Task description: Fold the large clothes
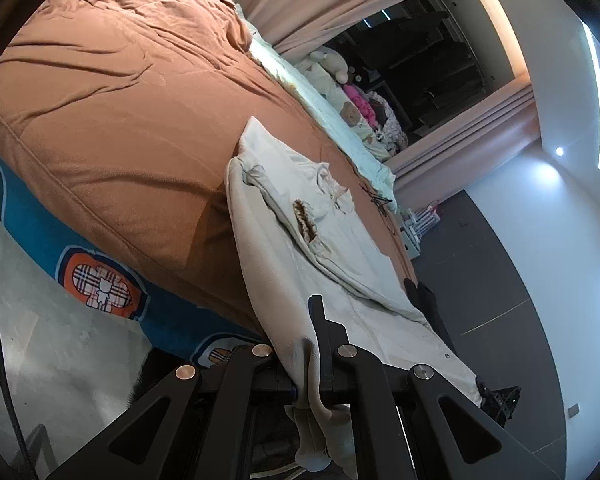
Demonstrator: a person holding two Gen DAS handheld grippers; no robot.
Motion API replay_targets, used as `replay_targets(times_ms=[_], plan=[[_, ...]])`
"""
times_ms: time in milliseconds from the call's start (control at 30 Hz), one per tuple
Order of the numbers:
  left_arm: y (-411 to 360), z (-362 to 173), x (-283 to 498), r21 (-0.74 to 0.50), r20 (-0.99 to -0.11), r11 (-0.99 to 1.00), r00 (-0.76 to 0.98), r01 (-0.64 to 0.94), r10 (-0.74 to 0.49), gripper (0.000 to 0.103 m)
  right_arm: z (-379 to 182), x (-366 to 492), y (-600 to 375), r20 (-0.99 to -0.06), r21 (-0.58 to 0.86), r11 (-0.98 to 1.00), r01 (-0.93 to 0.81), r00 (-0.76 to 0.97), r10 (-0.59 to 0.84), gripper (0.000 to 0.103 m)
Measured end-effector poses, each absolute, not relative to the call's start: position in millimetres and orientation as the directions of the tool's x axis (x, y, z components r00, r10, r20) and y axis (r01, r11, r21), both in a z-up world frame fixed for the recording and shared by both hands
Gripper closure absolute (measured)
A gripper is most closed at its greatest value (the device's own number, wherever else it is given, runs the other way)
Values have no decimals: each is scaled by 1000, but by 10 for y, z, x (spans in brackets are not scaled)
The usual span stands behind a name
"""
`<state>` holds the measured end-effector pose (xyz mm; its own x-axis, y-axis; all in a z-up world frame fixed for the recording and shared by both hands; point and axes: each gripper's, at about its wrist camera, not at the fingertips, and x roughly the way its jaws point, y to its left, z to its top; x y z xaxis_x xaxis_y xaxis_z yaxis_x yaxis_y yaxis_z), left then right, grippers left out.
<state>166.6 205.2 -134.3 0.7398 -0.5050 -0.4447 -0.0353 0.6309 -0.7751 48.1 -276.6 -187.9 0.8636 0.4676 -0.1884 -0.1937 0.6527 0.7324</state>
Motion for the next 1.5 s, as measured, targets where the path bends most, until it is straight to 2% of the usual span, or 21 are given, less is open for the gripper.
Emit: replay_targets(times_ms=[300, 667, 1100, 1500], plan=[[2093, -1355, 1543, -795, -417, 606, 741, -17, -527, 99, -1952, 470, -2895, -173, 747, 634, -200, 862, 476, 101], [2105, -825, 1978, -783, -362, 619, 763, 63, -536, 99, -1664, 919, -2996, -135, 738, 632, -234, 868, 478, 101], [2188, -320, 3126, -771, -339, 631, 780, 91, -527, 99, -1238, 2007, -2907, -114, 703, 665, -253, 882, 457, 101], [2212, -330, 4213, -752, -400, 658, 766, 40, -504, 99, -1052, 3066, -2756, -176, 689, 699, -190, 892, 416, 101]])
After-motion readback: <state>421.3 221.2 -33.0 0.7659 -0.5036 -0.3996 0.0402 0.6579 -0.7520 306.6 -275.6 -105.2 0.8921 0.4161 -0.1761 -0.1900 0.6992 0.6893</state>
